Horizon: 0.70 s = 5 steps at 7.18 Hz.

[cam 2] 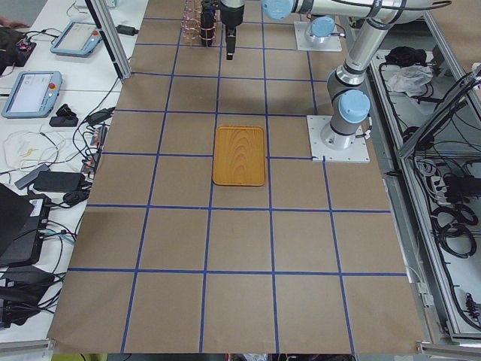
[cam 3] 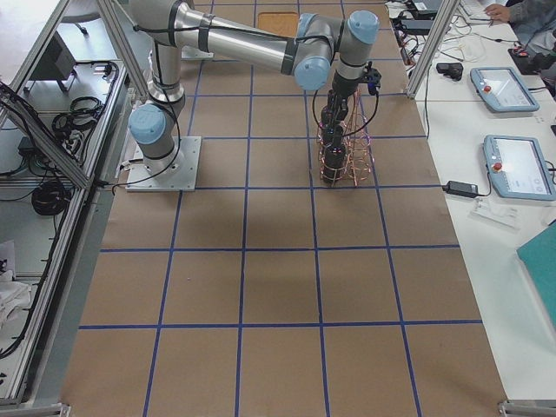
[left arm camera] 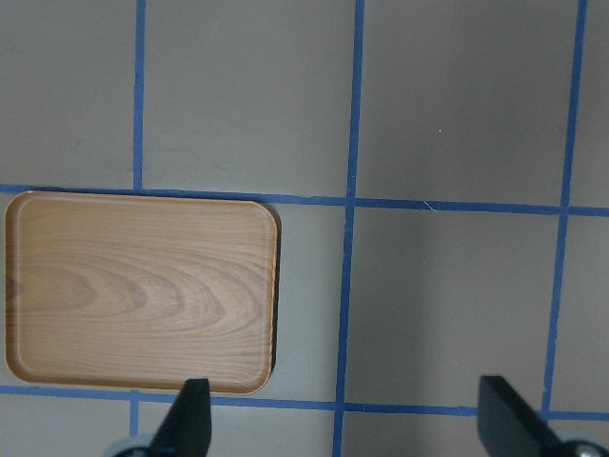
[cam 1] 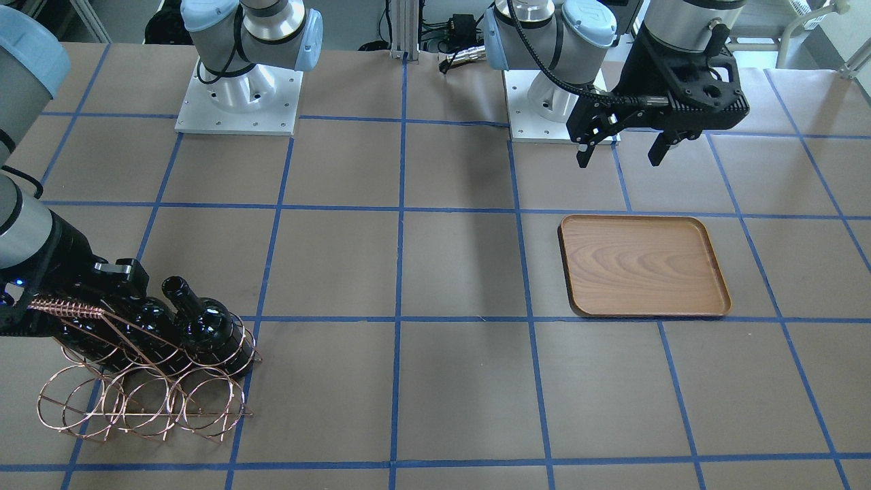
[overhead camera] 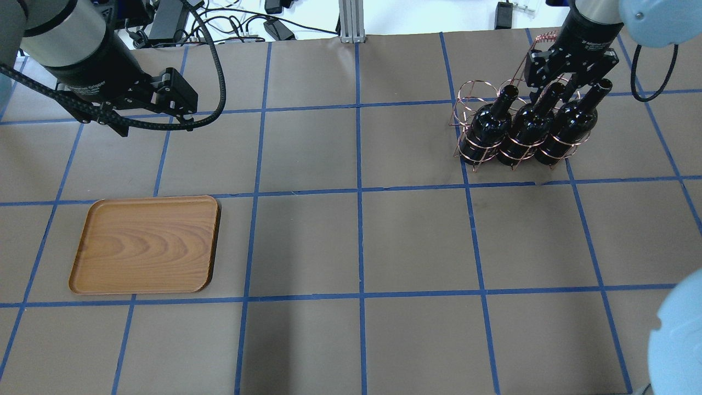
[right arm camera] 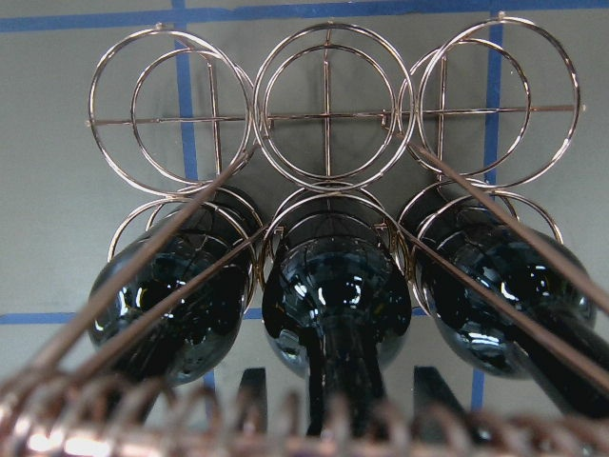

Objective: Take wine from basket and place on tray
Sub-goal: 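Close the right gripper on the neck of the nearest dark bottle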

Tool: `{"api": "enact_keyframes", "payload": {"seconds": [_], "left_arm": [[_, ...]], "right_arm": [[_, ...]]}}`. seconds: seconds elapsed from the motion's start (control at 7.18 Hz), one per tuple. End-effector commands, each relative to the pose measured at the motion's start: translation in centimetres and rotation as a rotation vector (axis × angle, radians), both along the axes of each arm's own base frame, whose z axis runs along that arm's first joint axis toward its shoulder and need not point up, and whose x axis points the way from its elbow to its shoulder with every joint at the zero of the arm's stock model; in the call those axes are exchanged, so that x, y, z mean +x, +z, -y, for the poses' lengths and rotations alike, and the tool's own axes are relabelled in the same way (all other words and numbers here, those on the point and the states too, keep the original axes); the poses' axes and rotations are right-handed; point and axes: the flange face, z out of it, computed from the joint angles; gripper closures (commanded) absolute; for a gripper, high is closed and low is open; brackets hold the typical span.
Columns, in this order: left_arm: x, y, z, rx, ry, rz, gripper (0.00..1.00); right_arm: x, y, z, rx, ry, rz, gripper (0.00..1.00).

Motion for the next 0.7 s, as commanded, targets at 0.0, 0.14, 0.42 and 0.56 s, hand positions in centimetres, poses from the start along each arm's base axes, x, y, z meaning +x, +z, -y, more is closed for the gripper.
{"api": "enact_keyframes", "payload": {"seconds": [0.0, 0.14, 0.42, 0.56], "left_arm": [[0.1, 0.0, 0.0, 0.0, 0.001, 0.0, 0.0], [0.0, 0.0, 0.0, 0.0, -0.003, 0.005, 0.0], [0.0, 0.0, 0.0, -0.002, -0.003, 0.001, 0.0], [0.0, 0.0, 0.0, -0.002, -0.003, 0.002, 0.0]], "right_arm": [[-0.3, 0.1, 0.0, 0.004, 0.015, -0.033, 0.74], [-0.3, 0.9, -0.2, -0.006, 0.015, -0.037, 0.8], [-0.3, 3.0, -0.4, -0.036, 0.018, -0.06, 0.87], [0.1, 6.2, -0.9, -0.065, 0.02, -0.058, 0.87]]}}
